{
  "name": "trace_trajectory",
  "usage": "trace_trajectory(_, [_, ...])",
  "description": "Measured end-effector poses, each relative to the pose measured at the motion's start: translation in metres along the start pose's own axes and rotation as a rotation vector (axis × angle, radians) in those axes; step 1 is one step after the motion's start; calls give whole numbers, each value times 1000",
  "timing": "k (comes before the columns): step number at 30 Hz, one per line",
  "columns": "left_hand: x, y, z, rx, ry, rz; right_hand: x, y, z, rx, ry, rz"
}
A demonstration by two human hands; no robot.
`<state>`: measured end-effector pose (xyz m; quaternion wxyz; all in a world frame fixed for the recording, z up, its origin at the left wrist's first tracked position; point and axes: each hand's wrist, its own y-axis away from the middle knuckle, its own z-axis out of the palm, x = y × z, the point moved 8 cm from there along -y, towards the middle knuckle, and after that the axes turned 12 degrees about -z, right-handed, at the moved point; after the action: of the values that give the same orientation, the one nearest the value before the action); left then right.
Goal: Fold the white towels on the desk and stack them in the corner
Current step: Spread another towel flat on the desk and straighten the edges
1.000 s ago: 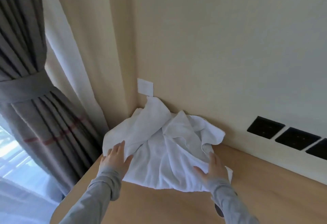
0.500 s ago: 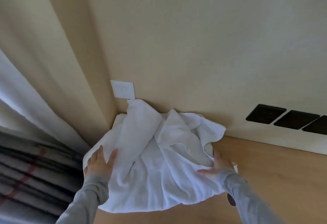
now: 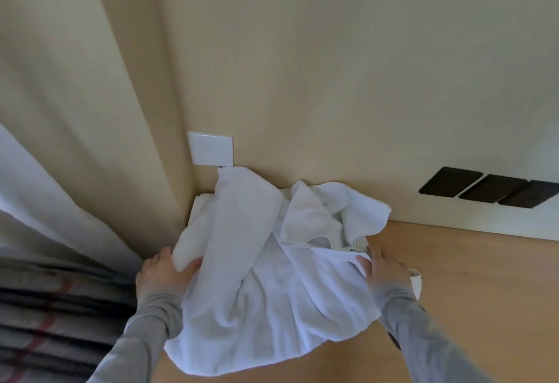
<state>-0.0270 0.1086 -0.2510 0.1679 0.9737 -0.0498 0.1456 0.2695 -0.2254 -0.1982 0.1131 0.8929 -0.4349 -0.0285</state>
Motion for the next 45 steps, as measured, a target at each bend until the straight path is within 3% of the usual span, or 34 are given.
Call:
trace_trajectory(6, [8,35,-36,94,215,35,4,23,-30,176,-37,88])
trace_trajectory(9, [18,65,-55,64,367,105,12,39,-46,217,-89,152])
trace_trajectory(14, [83,138,-98,4,554,369,13,68,-88,284,-124,139])
trace_trajectory(20, [159,215,-151,97,707,559,34,106,-154,477,-182,81])
trace_trajectory(25, [214,267,-157,30,804,684,101,143,-194,648,-182,118])
trace_trajectory(32, [289,355,-102,-52,849,792,261,194,-201,687,-86,256])
trace_trajectory(37, [312,404,-40,25,860,721,401,228,-191,761,-47,285])
trace_trajectory(40, [304,424,12,42,818,575,486,233,-168,722,-41,292])
trace_trajectory(43, [263,430,85,22,632,305,562,227,-121,562,-49,367])
trace_trajectory(45, [221,429,139,-57,449,67,605,217,-71,368,-159,462])
